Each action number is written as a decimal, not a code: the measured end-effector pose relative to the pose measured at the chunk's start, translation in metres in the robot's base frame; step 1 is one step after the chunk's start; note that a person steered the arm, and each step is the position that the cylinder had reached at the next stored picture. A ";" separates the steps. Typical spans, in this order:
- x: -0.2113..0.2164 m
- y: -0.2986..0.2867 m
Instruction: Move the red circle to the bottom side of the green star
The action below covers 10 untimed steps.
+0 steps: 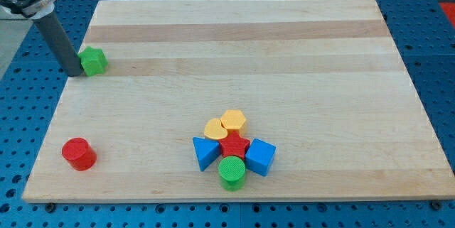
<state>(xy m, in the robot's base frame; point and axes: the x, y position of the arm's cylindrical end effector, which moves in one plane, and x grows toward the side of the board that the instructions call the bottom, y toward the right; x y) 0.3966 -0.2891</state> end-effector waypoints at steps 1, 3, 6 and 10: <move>0.016 0.038; 0.089 0.096; 0.191 0.055; 0.157 0.013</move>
<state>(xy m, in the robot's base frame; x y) 0.5535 -0.2762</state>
